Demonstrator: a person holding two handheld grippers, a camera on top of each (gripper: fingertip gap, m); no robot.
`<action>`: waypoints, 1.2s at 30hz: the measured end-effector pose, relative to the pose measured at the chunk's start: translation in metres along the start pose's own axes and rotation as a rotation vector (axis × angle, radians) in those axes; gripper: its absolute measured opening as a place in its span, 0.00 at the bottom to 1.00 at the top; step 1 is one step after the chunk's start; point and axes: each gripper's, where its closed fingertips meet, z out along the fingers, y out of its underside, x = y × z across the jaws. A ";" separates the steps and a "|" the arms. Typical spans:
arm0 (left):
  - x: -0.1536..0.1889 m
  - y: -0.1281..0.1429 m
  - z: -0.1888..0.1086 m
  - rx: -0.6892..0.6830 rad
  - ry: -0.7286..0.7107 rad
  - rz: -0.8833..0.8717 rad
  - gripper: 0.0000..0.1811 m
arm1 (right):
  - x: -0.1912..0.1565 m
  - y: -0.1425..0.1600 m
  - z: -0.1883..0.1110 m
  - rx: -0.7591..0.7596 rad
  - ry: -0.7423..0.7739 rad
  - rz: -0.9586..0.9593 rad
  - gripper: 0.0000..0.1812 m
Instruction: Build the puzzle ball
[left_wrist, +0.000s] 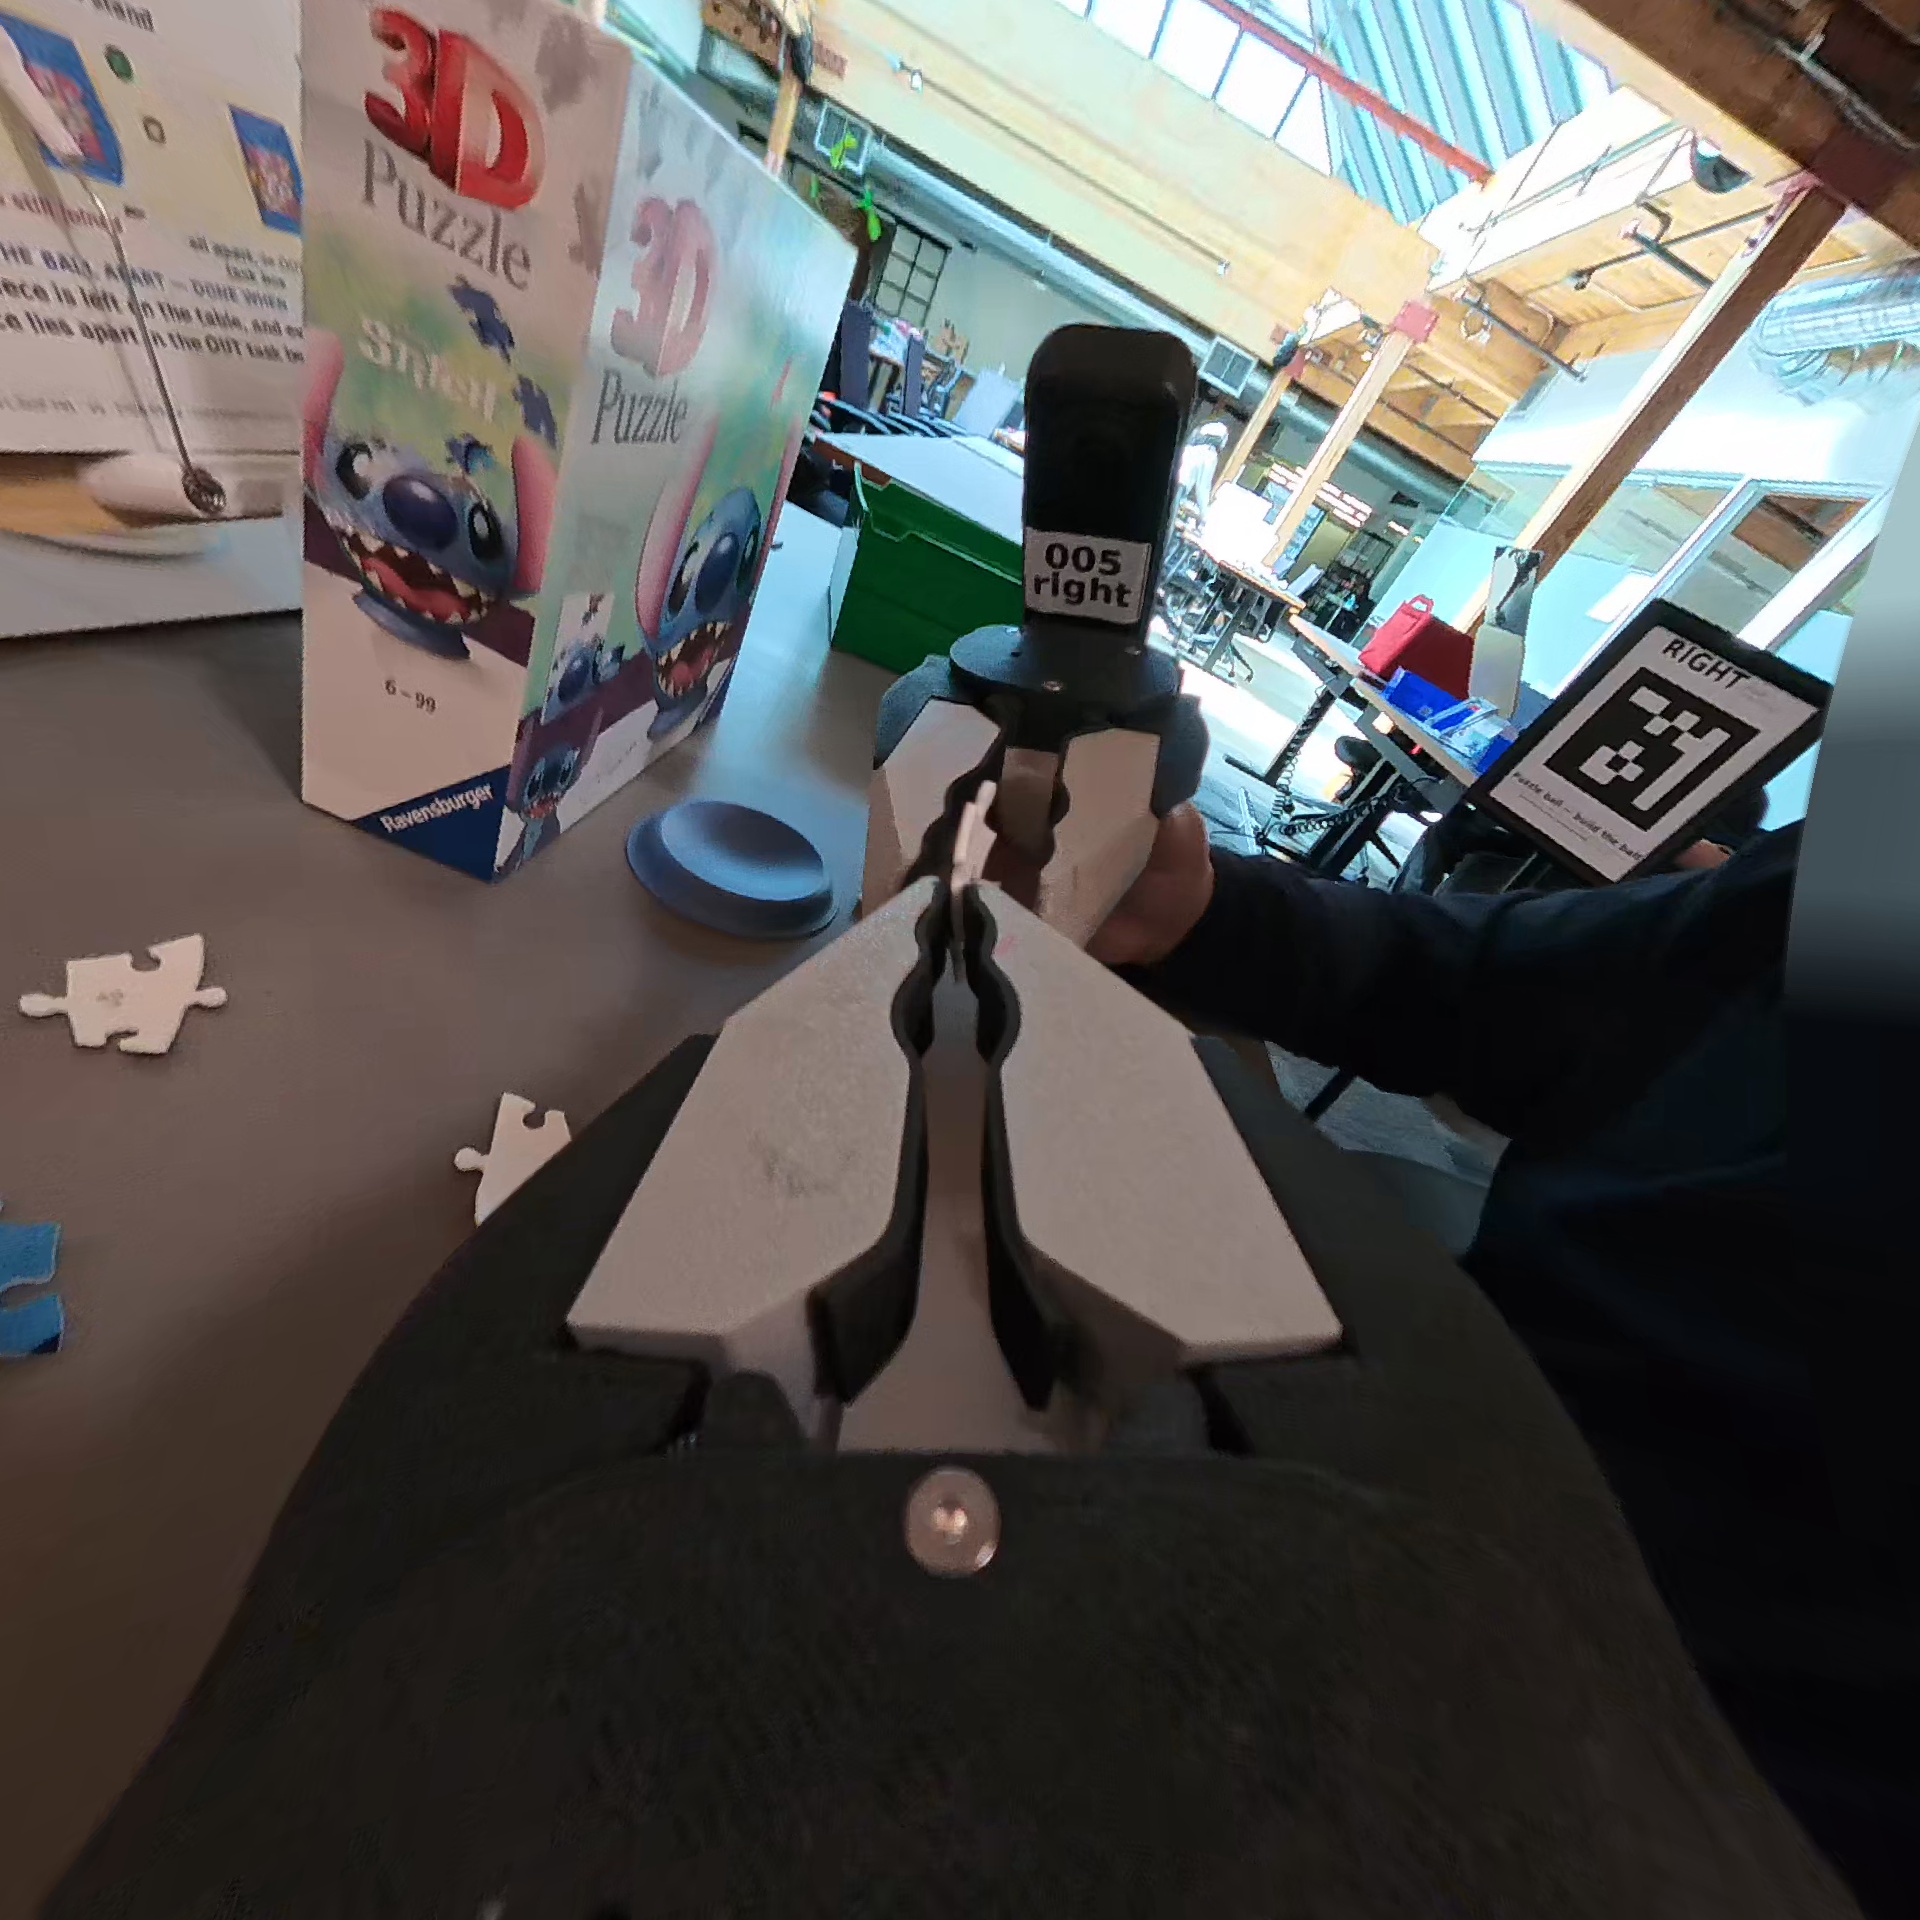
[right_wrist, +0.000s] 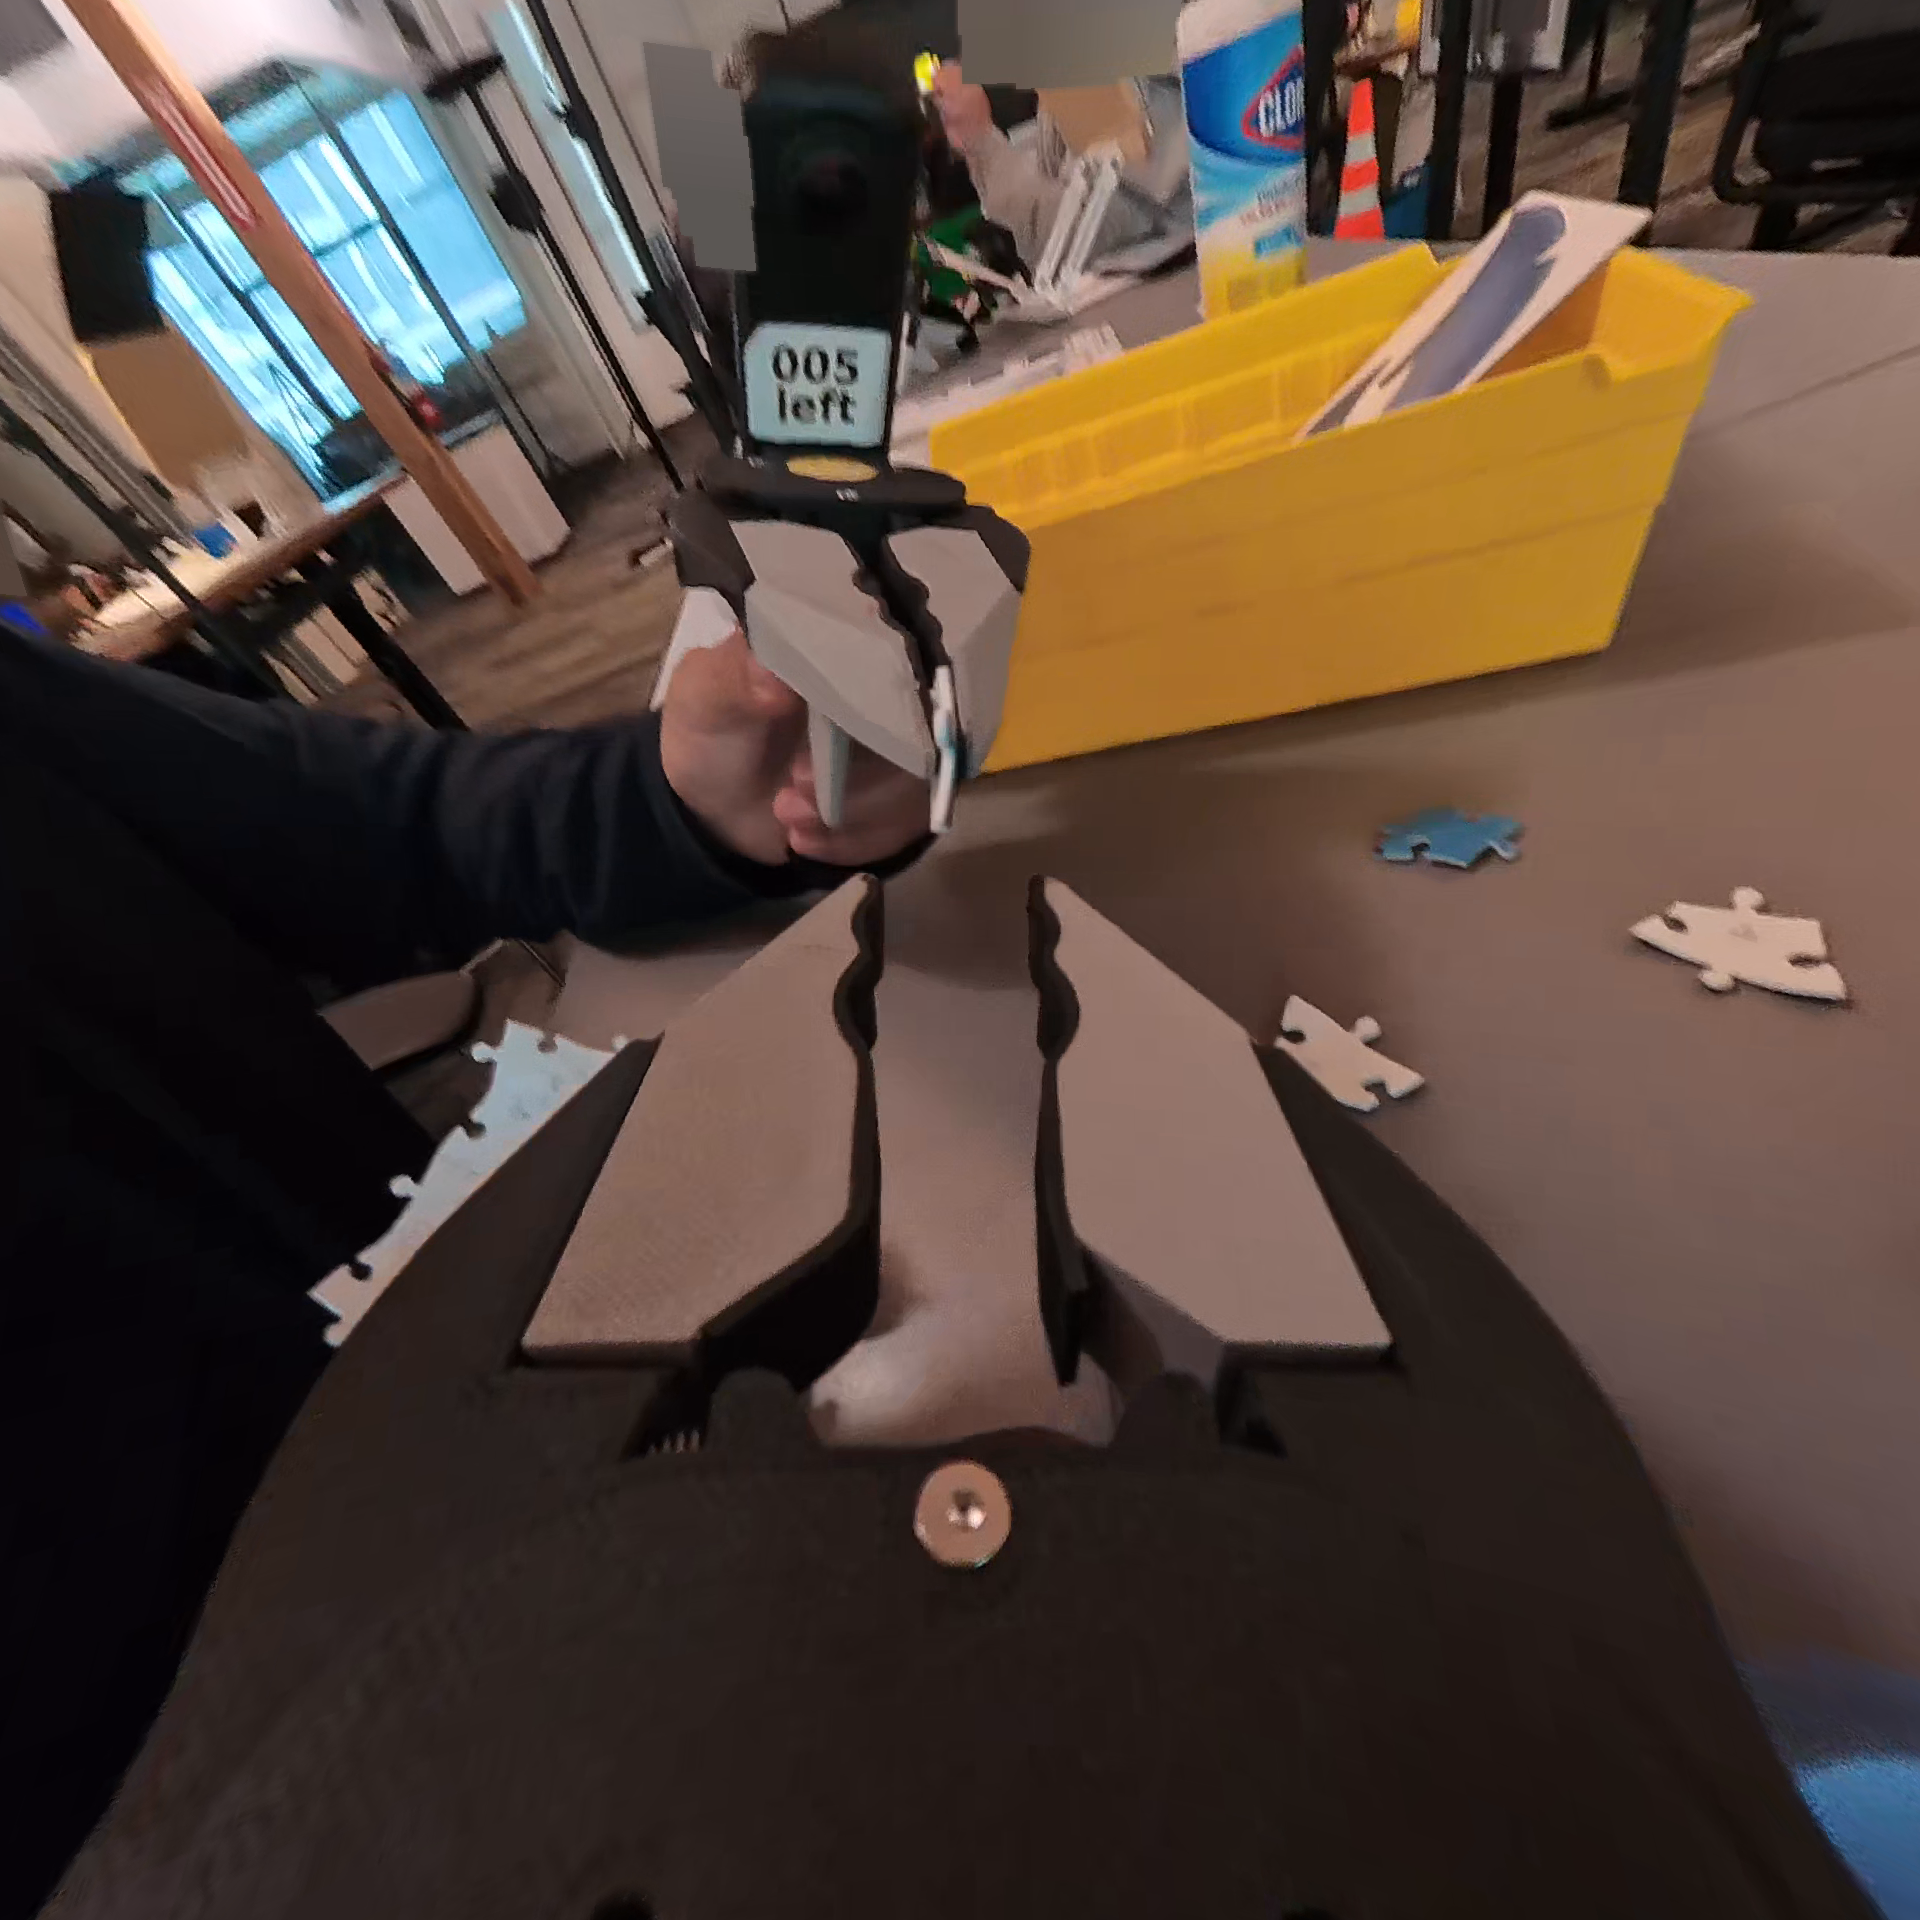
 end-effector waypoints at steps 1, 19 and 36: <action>0.001 -0.002 0.000 0.012 0.003 0.001 0.00 | -0.002 -0.003 0.001 0.020 -0.006 0.004 0.13; -0.005 0.018 0.009 -0.062 0.040 -0.145 0.00 | 0.004 -0.005 -0.009 0.018 0.013 0.009 0.00; 0.004 0.044 0.019 -0.215 0.054 -0.077 0.00 | 0.005 0.040 -0.010 -0.290 0.049 -0.025 0.00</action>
